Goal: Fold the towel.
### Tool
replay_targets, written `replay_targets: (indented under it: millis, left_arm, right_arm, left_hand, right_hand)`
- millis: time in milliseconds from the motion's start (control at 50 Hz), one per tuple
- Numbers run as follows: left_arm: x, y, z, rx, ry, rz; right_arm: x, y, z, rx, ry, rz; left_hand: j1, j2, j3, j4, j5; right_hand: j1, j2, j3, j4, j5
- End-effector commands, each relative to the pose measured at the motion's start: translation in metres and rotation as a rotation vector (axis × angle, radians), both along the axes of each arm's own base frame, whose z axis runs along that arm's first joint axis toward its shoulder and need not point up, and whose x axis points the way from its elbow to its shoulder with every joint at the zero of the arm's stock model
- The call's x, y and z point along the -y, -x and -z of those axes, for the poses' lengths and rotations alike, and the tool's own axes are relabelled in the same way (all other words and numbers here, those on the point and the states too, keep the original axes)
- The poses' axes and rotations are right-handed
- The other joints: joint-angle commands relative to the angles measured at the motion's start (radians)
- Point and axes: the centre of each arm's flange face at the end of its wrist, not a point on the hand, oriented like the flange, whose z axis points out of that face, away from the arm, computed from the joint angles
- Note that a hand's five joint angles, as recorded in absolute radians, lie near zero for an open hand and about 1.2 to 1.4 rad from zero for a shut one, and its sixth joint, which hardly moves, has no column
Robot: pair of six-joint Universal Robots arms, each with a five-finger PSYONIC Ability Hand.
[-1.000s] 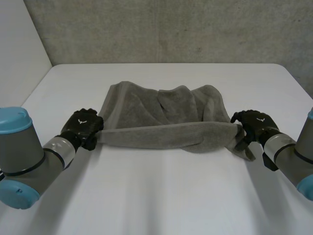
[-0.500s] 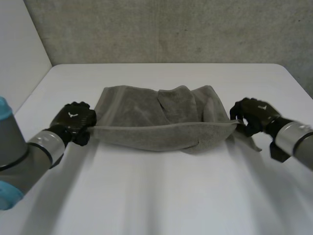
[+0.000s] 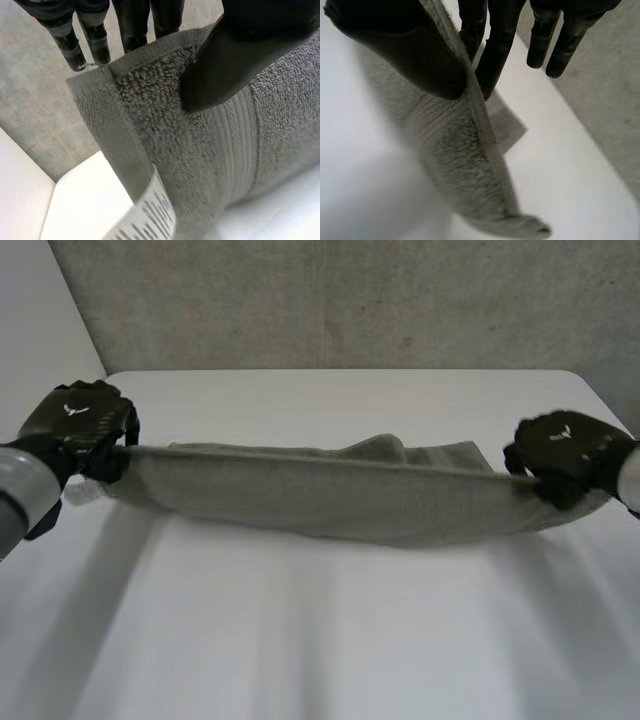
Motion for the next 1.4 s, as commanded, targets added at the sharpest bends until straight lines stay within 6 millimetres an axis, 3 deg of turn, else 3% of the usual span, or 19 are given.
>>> replay_targets:
  millis: [20,40,80,100,120,140,160,180,280,340,500,600,680,760,860,980,1100,1200,1400]
  left_arm:
    - [0.055,0.022,0.004,-0.012,0.032,0.036]
    - [0.066,0.032,-0.006,-0.021,0.088,0.057]
    - [0.076,0.041,-0.022,-0.037,0.162,0.069]
    - [0.085,0.047,-0.04,-0.059,0.248,0.071]
    - [0.085,0.047,-0.04,-0.059,0.249,0.071]
    - [0.092,0.049,-0.063,-0.09,0.348,0.056]
    - [0.096,0.049,-0.084,-0.131,0.439,0.038]
    - [0.096,0.049,-0.084,-0.131,0.44,0.038]
    - [0.075,0.035,-0.166,-0.278,0.723,0.024]
    - [0.069,0.033,-0.169,-0.286,0.732,0.033]
    - [0.072,0.03,-0.088,-0.217,0.496,0.093]
    - [0.054,0.012,0.0,-0.111,0.252,0.057]
    - [0.036,0.012,0.033,-0.055,0.162,0.083]
    - [0.015,0.012,0.062,-0.012,0.062,0.113]
    - [-0.007,0.01,0.065,-0.005,0.007,0.116]
    - [-0.039,0.006,0.035,-0.01,0.001,0.119]
    - [-0.048,0.003,0.008,-0.017,0.044,0.118]
    - [-0.029,-0.001,-0.007,-0.024,0.077,0.102]
    - [0.044,0.012,0.051,-0.01,-0.145,0.12]
  right_arm:
    - [0.063,-0.045,-0.025,-0.015,0.332,0.006]
    - [0.063,-0.045,-0.025,-0.015,0.333,0.006]
    - [0.085,-0.068,-0.07,0.035,0.562,0.017]
    - [0.085,-0.068,-0.07,0.035,0.563,0.017]
    - [0.089,-0.074,-0.103,0.078,0.682,0.034]
    - [0.089,-0.074,-0.103,0.079,0.683,0.034]
    - [0.083,-0.082,-0.134,0.135,0.779,0.035]
    - [0.078,-0.083,-0.155,0.193,0.835,0.046]
    - [0.063,-0.078,-0.177,0.334,0.826,0.024]
    - [0.056,-0.074,-0.166,0.358,0.76,0.004]
    - [0.054,-0.051,-0.098,0.247,0.573,0.042]
    - [0.038,-0.035,-0.052,0.18,0.431,0.031]
    - [0.018,-0.023,0.003,0.148,0.258,-0.036]
    - [0.002,-0.024,0.027,0.148,0.188,-0.081]
    - [-0.014,-0.018,0.039,0.145,0.147,-0.081]
    - [-0.026,0.007,0.005,0.155,0.228,-0.021]
    - [-0.037,0.022,-0.036,0.186,0.332,-0.07]
    - [-0.023,0.025,-0.037,0.214,0.307,-0.086]
    - [0.047,-0.01,0.02,0.162,0.113,-0.094]
  left_hand:
    - [0.096,0.063,-0.042,-0.056,0.085]
    - [0.096,0.063,-0.042,-0.056,0.085]
    - [0.096,0.063,-0.042,-0.056,0.085]
    - [0.096,0.063,-0.042,-0.056,0.085]
    - [0.096,0.063,-0.042,-0.056,0.085]
    - [0.096,0.063,-0.042,-0.056,0.085]
    - [0.096,0.063,-0.042,-0.056,0.085]
    - [0.096,0.063,-0.042,-0.056,0.085]
    - [0.096,0.063,-0.042,-0.056,0.085]
    - [0.096,0.063,-0.042,-0.056,0.085]
    - [0.096,0.063,-0.042,-0.056,0.085]
    - [0.096,0.063,-0.042,-0.056,0.085]
    - [0.096,0.063,-0.042,-0.056,0.085]
    - [0.096,0.063,-0.042,-0.056,0.085]
    - [0.096,0.063,-0.042,-0.056,0.085]
    - [0.096,0.063,-0.042,-0.056,0.085]
    - [0.096,0.063,-0.042,-0.056,0.085]
    - [0.096,0.063,-0.042,-0.056,0.085]
    - [0.096,0.063,-0.042,-0.056,0.085]
  right_hand:
    - [0.092,0.104,-0.05,-0.078,0.066]
    - [0.092,0.104,-0.05,-0.078,0.066]
    - [0.092,0.104,-0.05,-0.078,0.066]
    - [0.092,0.104,-0.05,-0.078,0.066]
    - [0.092,0.104,-0.05,-0.078,0.066]
    - [0.092,0.104,-0.05,-0.078,0.066]
    - [0.092,0.104,-0.05,-0.078,0.066]
    - [0.092,0.104,-0.05,-0.078,0.066]
    - [0.092,0.104,-0.05,-0.078,0.066]
    - [0.092,0.104,-0.05,-0.078,0.066]
    - [0.092,0.104,-0.05,-0.078,0.066]
    - [0.092,0.104,-0.05,-0.078,0.066]
    - [0.092,0.104,-0.05,-0.078,0.066]
    - [0.092,0.104,-0.05,-0.078,0.066]
    - [0.092,0.104,-0.05,-0.078,0.066]
    - [0.092,0.104,-0.05,-0.078,0.066]
    - [0.092,0.104,-0.05,-0.078,0.066]
    - [0.092,0.104,-0.05,-0.078,0.066]
    - [0.092,0.104,-0.05,-0.078,0.066]
